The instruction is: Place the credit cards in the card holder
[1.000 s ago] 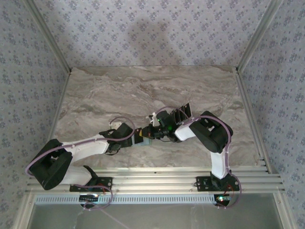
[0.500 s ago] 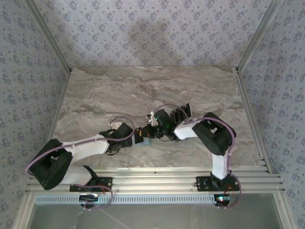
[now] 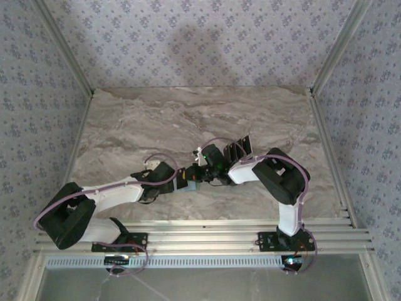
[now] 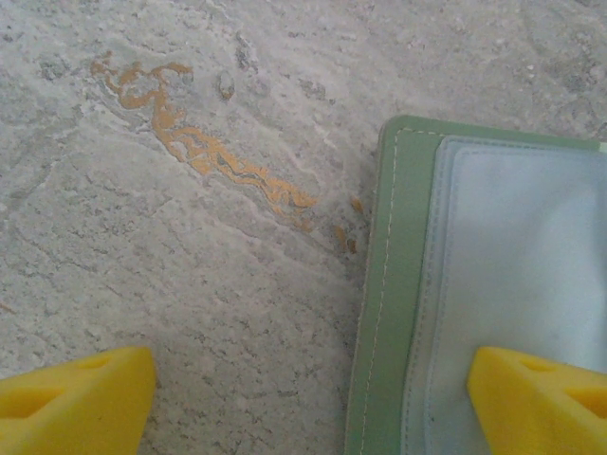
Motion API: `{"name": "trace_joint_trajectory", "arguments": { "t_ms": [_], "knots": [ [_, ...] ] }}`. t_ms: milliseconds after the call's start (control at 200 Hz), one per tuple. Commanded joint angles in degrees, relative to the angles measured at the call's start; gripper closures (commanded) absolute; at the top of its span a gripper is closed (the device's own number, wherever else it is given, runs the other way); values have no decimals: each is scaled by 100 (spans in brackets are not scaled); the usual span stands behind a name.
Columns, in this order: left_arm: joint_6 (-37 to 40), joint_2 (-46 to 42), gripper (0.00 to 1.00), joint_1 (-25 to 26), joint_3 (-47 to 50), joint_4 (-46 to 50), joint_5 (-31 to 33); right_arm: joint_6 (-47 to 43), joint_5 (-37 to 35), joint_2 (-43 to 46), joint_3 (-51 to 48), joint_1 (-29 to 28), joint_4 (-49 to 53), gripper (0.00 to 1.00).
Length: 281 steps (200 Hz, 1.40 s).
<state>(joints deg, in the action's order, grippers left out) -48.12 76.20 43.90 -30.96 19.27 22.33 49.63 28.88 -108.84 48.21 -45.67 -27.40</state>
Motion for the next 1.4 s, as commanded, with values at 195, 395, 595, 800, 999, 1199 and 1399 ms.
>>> {"name": "trace_joint_trajectory", "arguments": {
  "t_ms": [195,395,595,800,999,1199,1399],
  "knots": [
    [-49,155,13,22,135,270,-45,403,-71,-199,-112,-148,-212,100],
    [-49,149,14,17,142,279,-46,407,-95,-182,-197,-161,-212,100],
    [-53,149,13,17,140,279,-41,385,-130,-129,-337,-152,-212,100],
    [-58,158,14,19,143,269,-40,414,-150,-131,-377,-144,-209,100],
    [-57,180,14,16,143,260,-36,425,-165,-243,-243,-168,-127,100],
    [-58,198,14,28,143,251,-45,375,-180,-285,-134,-172,14,100],
    [-72,145,14,31,142,261,-40,184,-260,19,-137,-145,411,77]
  ]
}}
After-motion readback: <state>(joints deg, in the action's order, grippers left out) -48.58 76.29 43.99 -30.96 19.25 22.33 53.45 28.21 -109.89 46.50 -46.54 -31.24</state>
